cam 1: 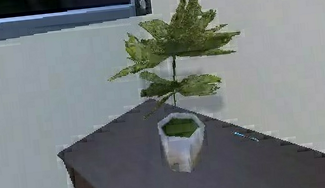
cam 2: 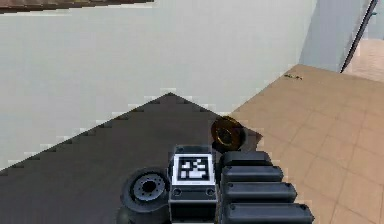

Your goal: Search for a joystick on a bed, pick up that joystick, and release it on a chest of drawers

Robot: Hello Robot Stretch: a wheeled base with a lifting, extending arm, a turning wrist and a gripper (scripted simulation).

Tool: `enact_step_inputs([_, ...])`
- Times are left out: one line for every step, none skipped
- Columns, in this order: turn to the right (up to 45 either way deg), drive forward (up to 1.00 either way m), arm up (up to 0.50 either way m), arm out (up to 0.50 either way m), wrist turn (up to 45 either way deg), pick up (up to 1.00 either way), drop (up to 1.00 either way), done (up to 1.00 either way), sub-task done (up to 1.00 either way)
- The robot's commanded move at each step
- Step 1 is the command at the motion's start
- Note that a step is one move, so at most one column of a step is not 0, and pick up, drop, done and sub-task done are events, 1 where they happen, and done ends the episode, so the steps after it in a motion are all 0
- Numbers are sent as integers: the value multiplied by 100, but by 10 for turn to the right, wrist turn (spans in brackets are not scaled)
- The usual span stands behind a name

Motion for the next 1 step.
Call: enact_step_inputs([450, 0, 0, 0, 0, 0, 0, 0, 0])
